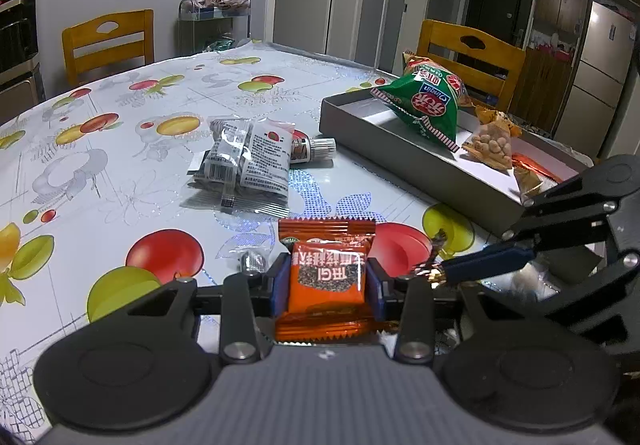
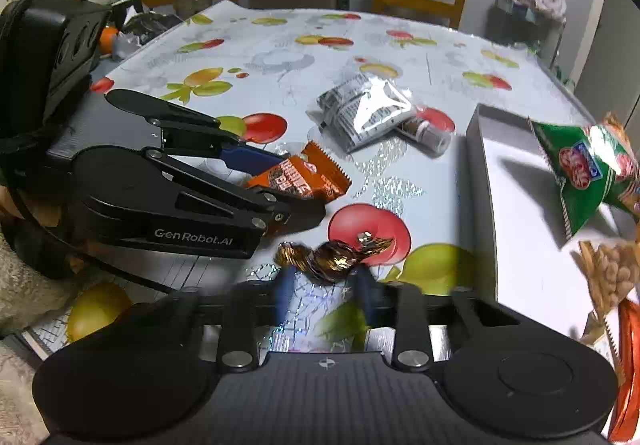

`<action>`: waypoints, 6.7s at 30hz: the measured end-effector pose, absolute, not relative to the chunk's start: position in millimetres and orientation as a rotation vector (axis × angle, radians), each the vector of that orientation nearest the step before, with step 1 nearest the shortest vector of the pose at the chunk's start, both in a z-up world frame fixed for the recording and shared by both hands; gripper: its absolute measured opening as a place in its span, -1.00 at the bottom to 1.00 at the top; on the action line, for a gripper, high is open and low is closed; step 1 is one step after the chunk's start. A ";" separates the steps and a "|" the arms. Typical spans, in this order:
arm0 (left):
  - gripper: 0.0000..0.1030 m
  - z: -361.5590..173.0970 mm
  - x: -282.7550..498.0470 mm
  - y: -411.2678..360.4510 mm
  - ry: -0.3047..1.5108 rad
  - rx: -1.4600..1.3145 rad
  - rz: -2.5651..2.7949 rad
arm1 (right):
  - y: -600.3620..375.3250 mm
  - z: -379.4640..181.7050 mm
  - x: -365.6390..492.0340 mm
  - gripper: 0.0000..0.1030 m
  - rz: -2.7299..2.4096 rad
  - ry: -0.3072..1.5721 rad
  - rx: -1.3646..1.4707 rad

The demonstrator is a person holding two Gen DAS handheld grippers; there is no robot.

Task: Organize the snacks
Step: 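Grasp the orange candy packet with left tool while right tool grasps brown chocolate, then carry the orange packet and wrapped chocolate over the grey tray with both tools, then open both tools to drop the orange packet and chocolate into the tray, then move both tools back over the remaining snacks on the tablecloth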

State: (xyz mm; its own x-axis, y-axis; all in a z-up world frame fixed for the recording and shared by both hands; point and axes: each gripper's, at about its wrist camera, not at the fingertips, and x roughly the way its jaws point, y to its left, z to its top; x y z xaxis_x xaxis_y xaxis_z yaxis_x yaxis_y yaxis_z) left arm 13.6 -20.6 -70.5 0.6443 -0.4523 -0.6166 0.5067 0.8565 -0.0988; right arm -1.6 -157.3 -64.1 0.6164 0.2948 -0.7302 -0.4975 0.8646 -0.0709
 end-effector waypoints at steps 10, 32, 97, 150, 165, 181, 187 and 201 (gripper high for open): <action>-0.27 -70.5 13.6 -20.1 0.677 0.087 -0.546 | -170.1 -63.8 5.9 -0.70 0.398 0.780 -0.242; -0.27 -71.3 20.6 -8.9 0.679 0.034 -0.468 | -161.0 -64.7 26.0 -0.24 0.408 0.792 -0.112; -0.32 -24.8 7.5 -203.4 0.633 0.353 -0.849 | -367.9 -32.1 -5.7 -0.53 0.197 0.589 0.048; 0.67 -32.9 20.4 -195.4 0.674 0.273 -0.782 | -355.8 -36.0 -7.5 0.11 0.162 0.611 0.004; 0.75 -20.7 4.5 -157.9 0.645 0.207 -0.749 | -334.9 -22.3 -10.7 0.56 0.200 0.575 -0.005; 0.76 -19.8 -9.2 -38.5 0.619 0.133 -0.466 | -273.7 -20.5 -16.8 0.60 0.361 0.620 -0.053; 0.76 -22.8 0.3 -4.8 0.607 0.140 -0.379 | -241.2 -26.7 -27.2 0.51 0.461 0.695 -0.096; 0.75 -56.2 29.8 -17.5 0.589 0.197 -0.323 | -205.6 -36.4 -48.8 0.06 0.439 0.888 -0.177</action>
State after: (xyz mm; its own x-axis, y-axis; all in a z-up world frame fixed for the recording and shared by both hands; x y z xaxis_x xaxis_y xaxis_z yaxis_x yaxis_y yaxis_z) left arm 29.8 -17.5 -56.2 0.7834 -0.2417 -0.5726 0.3532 0.9312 0.0901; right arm -48.8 -205.6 -36.4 0.5494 0.2968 -0.7811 -0.4408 0.8971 0.0308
